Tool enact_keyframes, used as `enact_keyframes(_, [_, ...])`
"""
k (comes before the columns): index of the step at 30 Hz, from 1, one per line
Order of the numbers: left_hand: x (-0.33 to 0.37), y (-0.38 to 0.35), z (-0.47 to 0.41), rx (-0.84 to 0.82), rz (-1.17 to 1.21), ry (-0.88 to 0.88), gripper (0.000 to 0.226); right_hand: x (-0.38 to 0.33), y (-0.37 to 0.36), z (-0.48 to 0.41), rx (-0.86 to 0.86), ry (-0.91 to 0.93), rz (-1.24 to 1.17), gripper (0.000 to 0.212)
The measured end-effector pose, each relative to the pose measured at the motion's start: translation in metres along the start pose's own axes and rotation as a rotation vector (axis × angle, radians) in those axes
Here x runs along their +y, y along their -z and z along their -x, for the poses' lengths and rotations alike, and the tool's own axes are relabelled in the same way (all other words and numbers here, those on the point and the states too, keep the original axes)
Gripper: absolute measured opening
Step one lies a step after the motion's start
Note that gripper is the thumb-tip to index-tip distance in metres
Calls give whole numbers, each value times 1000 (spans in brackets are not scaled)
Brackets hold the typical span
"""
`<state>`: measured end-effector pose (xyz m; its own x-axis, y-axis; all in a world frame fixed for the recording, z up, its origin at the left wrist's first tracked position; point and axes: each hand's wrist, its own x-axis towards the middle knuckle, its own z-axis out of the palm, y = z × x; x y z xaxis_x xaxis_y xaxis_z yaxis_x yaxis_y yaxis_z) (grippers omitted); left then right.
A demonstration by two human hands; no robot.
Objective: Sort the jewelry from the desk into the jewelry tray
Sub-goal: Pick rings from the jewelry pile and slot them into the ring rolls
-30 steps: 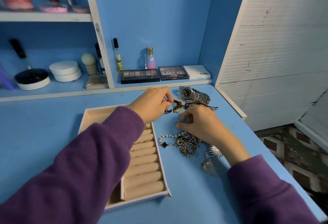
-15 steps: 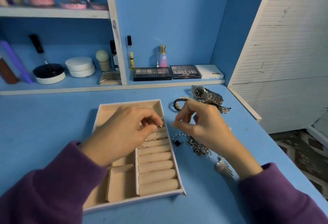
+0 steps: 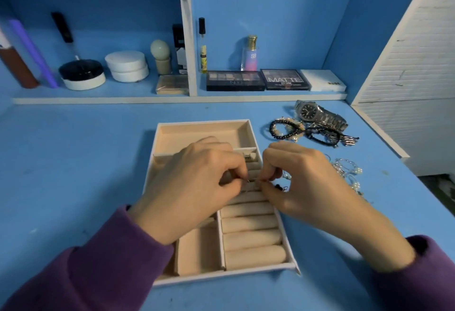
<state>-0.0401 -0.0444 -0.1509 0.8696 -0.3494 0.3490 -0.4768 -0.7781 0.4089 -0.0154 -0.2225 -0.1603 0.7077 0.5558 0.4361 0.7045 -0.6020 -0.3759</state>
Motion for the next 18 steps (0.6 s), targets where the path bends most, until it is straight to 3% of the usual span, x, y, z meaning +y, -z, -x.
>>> enact_keyframes(18, [-4,-2,4,-42,1,-29,7,5,6,4,-136,-82,-131,6])
